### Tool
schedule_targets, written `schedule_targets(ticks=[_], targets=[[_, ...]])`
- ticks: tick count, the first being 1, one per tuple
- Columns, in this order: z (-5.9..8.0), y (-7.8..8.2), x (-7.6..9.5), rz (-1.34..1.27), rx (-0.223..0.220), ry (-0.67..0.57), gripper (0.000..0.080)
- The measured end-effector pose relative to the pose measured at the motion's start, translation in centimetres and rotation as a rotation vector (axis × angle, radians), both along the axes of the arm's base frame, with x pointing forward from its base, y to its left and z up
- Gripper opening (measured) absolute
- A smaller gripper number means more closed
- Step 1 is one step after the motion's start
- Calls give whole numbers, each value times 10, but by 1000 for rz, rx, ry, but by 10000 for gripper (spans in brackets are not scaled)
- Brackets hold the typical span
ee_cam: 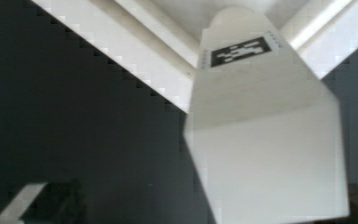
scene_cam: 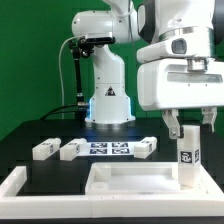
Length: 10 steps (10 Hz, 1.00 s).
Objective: Assemble desk
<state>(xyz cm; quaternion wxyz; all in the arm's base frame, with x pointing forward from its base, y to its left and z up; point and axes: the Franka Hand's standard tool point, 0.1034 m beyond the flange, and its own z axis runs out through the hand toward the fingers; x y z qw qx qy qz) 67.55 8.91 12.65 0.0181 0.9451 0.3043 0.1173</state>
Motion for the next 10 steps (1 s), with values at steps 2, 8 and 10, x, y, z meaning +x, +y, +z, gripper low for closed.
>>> schedule_targets(ticks=[2, 8, 10], targets=[[-10, 18, -26, -63, 6, 144, 649], [-16, 17, -33, -30, -19, 238, 649], [-16, 17, -33, -31, -19, 239, 399]])
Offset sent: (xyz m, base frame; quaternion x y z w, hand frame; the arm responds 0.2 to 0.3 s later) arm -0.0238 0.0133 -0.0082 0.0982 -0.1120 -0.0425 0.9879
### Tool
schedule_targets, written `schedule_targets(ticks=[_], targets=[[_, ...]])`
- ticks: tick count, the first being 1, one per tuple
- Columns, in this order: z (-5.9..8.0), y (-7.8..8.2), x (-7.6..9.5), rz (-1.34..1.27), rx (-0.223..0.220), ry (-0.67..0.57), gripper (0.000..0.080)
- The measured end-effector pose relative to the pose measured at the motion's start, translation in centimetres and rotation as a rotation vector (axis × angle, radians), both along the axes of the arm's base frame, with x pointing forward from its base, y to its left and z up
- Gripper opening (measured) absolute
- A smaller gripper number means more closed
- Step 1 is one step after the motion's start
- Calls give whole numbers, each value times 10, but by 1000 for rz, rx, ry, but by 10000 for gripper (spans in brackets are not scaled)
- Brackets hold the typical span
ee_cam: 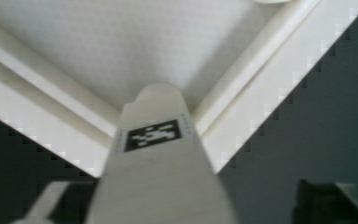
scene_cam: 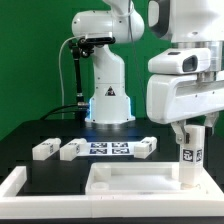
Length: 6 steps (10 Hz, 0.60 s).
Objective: Assemble desk
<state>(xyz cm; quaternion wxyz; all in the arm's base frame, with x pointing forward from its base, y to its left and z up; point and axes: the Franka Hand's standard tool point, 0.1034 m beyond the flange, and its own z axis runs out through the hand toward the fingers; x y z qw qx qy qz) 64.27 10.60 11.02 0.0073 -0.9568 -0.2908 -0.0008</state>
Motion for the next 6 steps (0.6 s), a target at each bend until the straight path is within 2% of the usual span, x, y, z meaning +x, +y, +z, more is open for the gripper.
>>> schedule_targets(ticks=[1, 2, 4, 6], targets=[[0, -1, 0, 0, -1, -1, 399], [0, -2, 0, -9, -1, -1, 293], [-1, -3, 2, -37, 4, -5, 293], [-1, -5, 9, -241, 17, -40, 293]])
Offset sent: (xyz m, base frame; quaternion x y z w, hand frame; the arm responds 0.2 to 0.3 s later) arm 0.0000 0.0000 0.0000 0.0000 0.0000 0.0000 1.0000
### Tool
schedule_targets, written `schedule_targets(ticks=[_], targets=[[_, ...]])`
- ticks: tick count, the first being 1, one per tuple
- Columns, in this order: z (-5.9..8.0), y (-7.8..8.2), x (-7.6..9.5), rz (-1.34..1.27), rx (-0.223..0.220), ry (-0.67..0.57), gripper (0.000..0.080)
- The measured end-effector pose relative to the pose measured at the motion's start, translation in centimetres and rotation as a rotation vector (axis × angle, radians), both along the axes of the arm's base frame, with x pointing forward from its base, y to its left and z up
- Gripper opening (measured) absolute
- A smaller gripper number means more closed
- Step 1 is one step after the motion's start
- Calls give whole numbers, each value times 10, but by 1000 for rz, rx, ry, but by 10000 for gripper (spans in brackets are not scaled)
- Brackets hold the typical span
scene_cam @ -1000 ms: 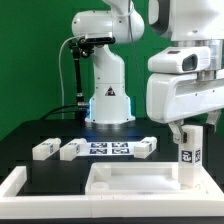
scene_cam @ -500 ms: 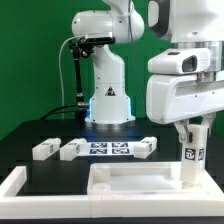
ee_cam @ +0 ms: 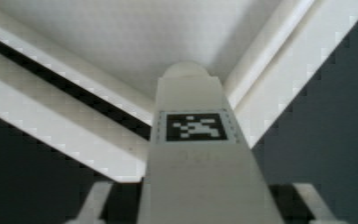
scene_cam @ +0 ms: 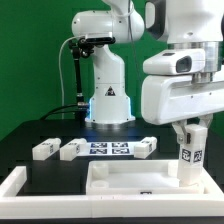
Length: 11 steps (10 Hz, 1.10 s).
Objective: Assemble desk
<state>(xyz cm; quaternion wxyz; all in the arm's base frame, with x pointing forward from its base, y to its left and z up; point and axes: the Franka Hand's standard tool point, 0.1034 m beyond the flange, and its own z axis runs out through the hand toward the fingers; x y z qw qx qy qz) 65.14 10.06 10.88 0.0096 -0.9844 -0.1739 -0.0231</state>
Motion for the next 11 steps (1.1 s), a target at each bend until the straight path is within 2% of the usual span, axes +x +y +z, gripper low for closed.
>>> schedule_targets(ticks=[4, 8, 9, 11], targets=[[0, -3, 11, -480, 67, -46, 293], [0, -6, 12, -697, 86, -53, 293], [-1, -8, 12, -839, 120, -105, 293], [-1, -8, 9, -1123, 162, -115, 293]])
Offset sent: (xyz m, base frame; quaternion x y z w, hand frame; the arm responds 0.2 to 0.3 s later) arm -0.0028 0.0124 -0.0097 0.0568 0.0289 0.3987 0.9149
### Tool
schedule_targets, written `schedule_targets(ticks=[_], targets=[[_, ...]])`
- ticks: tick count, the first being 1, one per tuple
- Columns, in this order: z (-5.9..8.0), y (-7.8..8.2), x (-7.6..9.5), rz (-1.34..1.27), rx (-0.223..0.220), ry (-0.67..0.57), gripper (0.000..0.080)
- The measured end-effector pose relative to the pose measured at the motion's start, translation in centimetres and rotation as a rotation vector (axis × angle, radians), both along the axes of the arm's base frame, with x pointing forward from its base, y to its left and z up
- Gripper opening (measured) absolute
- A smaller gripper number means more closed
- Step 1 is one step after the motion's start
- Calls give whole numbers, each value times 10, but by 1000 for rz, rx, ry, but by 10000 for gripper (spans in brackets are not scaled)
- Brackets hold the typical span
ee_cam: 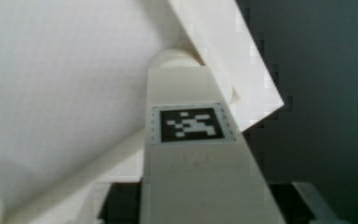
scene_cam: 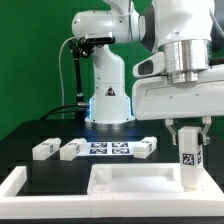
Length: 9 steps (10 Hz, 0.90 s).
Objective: Assemble desk
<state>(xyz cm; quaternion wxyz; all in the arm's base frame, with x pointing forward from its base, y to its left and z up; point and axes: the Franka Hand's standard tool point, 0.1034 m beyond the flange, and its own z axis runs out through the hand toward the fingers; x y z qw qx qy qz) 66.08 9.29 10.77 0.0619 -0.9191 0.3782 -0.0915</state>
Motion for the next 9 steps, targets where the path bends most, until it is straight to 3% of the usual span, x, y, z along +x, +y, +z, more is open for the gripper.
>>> schedule_targets(ticks=[2, 6, 8, 9], targets=[[-1, -1, -3, -245, 105, -23, 308], [-1, -3, -4, -346, 120, -10, 311], [-1, -3, -2, -653, 239, 12, 315], [-1, -3, -3, -693, 270, 18, 320]])
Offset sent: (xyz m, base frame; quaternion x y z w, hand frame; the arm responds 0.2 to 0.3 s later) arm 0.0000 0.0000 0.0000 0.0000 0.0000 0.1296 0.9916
